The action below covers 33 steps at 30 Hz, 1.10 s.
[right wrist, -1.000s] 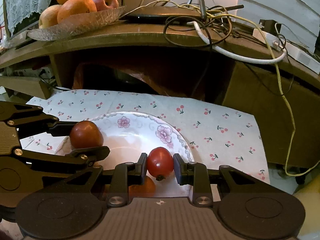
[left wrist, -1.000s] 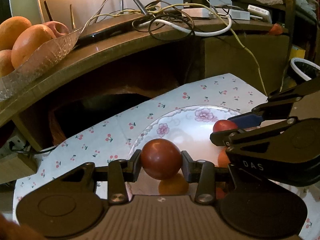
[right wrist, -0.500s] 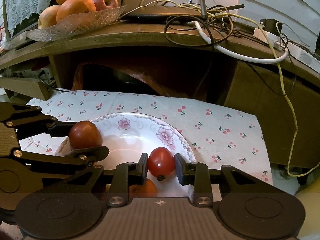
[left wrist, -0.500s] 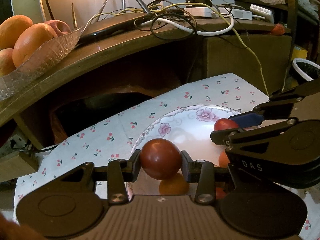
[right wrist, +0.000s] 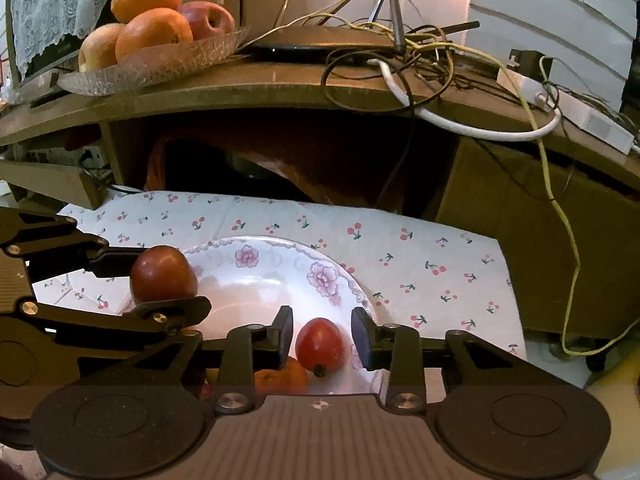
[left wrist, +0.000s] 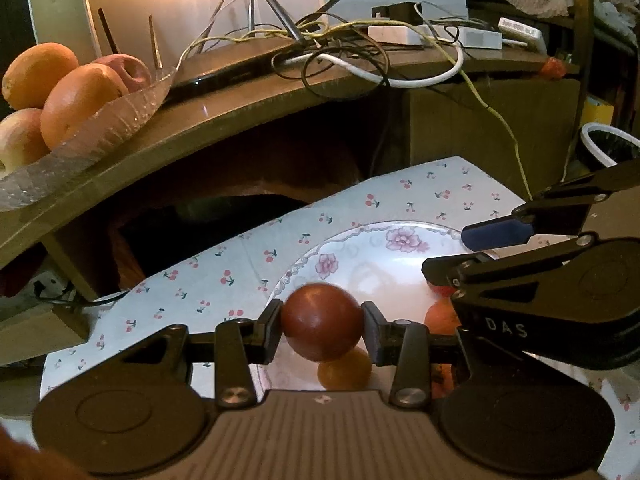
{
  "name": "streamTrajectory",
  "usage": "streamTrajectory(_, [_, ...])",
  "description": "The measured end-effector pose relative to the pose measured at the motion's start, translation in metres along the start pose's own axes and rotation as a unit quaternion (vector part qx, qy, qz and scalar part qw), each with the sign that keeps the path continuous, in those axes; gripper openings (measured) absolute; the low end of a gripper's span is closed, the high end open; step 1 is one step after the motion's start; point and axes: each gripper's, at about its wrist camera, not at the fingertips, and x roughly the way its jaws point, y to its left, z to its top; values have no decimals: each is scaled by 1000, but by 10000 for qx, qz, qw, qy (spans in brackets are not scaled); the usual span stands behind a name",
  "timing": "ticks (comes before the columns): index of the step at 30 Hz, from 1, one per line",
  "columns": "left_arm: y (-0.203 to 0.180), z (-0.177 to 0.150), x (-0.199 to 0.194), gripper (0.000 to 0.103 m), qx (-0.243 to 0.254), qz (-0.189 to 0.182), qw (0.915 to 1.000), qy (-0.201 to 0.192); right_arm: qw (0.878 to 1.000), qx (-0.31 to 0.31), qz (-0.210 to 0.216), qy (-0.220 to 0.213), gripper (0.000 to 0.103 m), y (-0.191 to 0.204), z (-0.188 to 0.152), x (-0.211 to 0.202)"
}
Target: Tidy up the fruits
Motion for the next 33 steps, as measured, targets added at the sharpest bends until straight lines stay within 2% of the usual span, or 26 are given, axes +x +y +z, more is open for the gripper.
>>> streamTrajectory(21, [0,-3,-29,49,-92,-54,9999,-127,9998,104,28,-143,46,-6,-5,-28])
streamTrajectory(30, [1,-8,-38,50,-124,-13,9998,-140,9994,258,5,-214,47,-9,-5,-36])
streamTrajectory(33, [1,-10,-44,56,-169,17,9997,-168,9992,350,-5,-209,47,-12,-7,-41])
